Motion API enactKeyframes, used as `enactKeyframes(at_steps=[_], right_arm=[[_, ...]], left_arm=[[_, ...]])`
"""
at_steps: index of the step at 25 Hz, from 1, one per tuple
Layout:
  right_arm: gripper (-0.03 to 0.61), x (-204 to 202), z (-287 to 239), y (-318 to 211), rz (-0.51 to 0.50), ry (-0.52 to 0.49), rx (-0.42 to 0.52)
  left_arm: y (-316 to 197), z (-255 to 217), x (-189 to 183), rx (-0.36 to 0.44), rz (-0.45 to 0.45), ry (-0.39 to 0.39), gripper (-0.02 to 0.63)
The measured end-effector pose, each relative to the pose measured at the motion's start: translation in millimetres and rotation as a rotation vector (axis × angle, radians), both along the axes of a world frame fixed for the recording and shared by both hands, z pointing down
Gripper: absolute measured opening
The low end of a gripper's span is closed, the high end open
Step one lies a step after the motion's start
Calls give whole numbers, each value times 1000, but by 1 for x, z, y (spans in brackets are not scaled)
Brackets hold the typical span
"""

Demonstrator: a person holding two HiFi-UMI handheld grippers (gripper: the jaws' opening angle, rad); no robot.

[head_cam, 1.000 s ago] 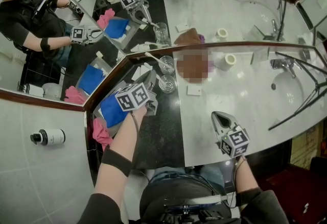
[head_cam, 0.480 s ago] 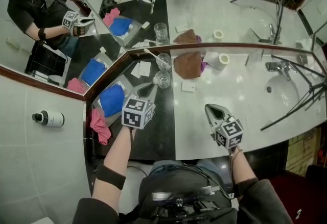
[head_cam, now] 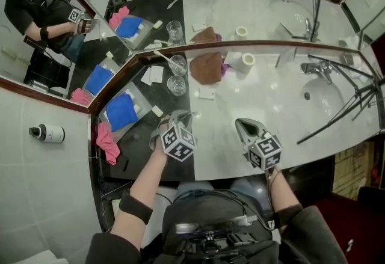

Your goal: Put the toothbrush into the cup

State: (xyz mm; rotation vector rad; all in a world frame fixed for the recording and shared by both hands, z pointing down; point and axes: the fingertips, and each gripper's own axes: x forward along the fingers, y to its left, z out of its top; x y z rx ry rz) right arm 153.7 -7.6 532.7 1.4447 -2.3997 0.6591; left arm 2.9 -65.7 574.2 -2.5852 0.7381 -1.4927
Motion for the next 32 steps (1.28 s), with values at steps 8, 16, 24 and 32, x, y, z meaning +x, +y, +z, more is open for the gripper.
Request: enactKeyframes(at_steps=[8, 16, 24, 32], right_arm=[[20, 23, 13, 16, 11, 28, -17], [20, 45, 25, 28, 59, 39, -40], [20, 66, 39, 40, 105, 42, -77], [20, 78, 38, 39, 131, 44, -80]], left_arm=[[10, 80, 14, 50, 135, -314, 25], [2, 121, 30, 8, 183, -381, 25], [-2, 145, 33, -31, 203, -433, 26], [-4, 162, 42, -57, 197, -419, 28]])
